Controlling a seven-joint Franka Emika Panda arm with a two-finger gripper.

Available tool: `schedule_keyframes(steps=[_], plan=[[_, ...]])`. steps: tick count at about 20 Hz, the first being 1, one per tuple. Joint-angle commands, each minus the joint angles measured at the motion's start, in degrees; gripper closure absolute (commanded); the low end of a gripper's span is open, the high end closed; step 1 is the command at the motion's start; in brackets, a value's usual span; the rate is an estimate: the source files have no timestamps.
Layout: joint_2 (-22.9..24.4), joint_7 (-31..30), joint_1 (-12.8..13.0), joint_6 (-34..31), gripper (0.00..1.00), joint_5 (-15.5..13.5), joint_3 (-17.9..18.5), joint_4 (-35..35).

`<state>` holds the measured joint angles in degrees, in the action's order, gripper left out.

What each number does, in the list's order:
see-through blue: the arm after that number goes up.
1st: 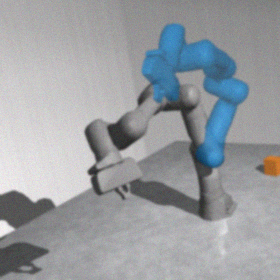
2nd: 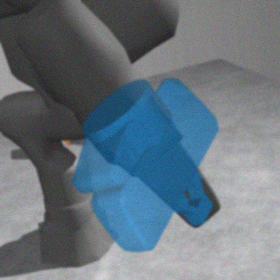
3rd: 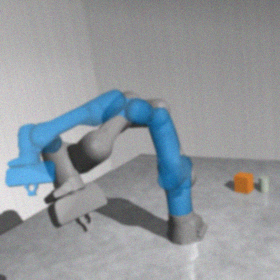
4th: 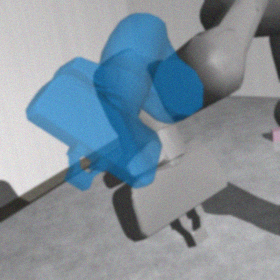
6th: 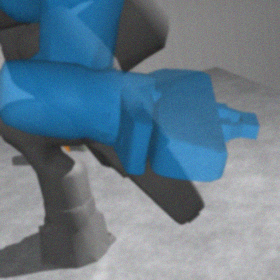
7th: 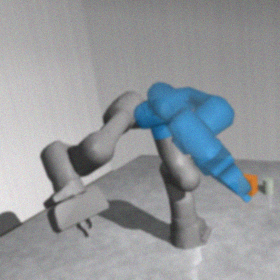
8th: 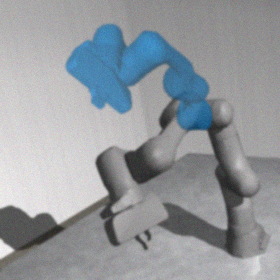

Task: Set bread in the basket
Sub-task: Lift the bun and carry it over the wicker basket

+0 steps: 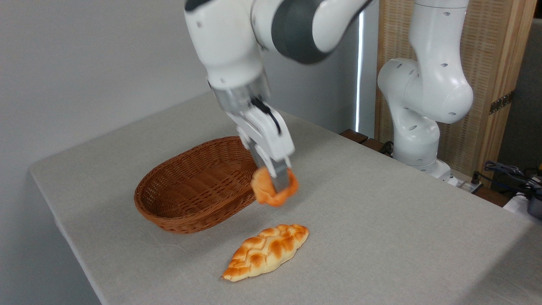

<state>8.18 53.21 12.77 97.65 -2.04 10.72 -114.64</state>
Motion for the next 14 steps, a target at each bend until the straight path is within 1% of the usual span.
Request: schedule_keyframes(steps=[1,2,3,5,6,7,8,14], plan=[[-0.45,-1.35,0.24,-0.27,0.49,-5.78,-1.14,5.91],[-0.97,-3.10,0.24,0.34,0.32,-6.22,-2.28,6.27],[-1.67,-5.64,0.24,2.61,0.14,-6.23,-4.72,6.27],[-3.60,-13.53,0.24,8.41,0.07,-6.14,-8.42,6.19],[-4.31,-17.40,0.24,10.44,0.00,-5.70,-9.92,6.10],[-4.67,-19.62,0.24,11.15,0.00,-5.61,-10.54,6.18],[-4.84,-20.25,0.24,11.25,0.00,-5.61,-10.64,6.19],[-5.55,-20.43,0.24,11.07,0.00,-5.70,-10.90,6.18]])
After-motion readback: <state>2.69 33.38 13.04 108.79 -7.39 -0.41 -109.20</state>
